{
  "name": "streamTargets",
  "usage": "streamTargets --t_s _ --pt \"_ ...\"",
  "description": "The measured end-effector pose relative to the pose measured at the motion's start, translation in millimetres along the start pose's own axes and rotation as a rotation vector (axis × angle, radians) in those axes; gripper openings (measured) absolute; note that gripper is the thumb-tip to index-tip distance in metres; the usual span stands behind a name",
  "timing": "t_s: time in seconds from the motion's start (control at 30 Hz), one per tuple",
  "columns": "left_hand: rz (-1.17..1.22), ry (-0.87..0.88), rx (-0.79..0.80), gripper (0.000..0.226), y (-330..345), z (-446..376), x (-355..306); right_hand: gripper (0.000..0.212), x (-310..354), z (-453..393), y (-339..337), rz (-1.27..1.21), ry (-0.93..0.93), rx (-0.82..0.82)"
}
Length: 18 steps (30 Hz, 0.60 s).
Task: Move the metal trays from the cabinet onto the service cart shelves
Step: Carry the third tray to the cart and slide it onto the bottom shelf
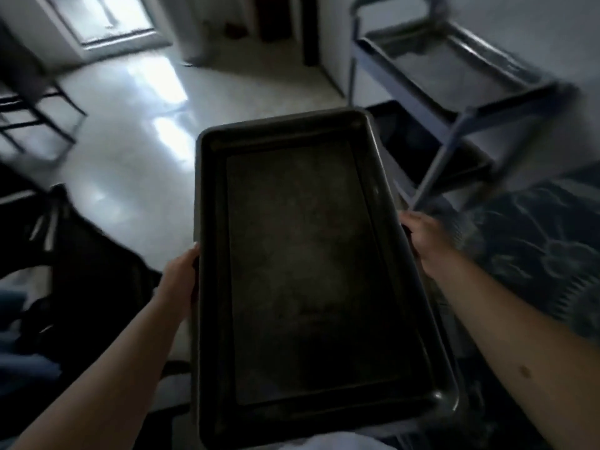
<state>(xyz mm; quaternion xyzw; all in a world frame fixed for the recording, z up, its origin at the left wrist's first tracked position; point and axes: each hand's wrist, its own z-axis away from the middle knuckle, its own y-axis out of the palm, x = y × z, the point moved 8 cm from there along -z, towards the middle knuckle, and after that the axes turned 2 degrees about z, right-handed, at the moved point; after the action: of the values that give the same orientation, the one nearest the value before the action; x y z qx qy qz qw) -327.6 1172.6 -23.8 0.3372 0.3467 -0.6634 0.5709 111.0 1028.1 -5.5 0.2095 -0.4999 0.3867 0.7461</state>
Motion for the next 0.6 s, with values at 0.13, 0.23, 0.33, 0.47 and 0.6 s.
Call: streamTargets --t_s 0.13,0.23,0.33,0.47,0.6 --pt "0.219 0.042 -0.120 0.039 -99 23 0 0.022 48 7 121 0.120 -0.094 0.204" --pt "0.290 0.050 -0.204 0.040 -155 38 8 0.024 55 23 180 0.210 -0.137 0.249" --pt "0.261 0.006 -0.262 0.043 -196 49 32 0.025 35 34 211 0.272 -0.132 0.259" --pt "0.164 0.004 -0.313 0.032 -227 41 43 0.015 2 39 226 0.275 -0.108 0.207" --pt "0.058 0.023 -0.297 0.033 -238 12 24 0.021 -11 27 231 0.262 -0.064 0.165"
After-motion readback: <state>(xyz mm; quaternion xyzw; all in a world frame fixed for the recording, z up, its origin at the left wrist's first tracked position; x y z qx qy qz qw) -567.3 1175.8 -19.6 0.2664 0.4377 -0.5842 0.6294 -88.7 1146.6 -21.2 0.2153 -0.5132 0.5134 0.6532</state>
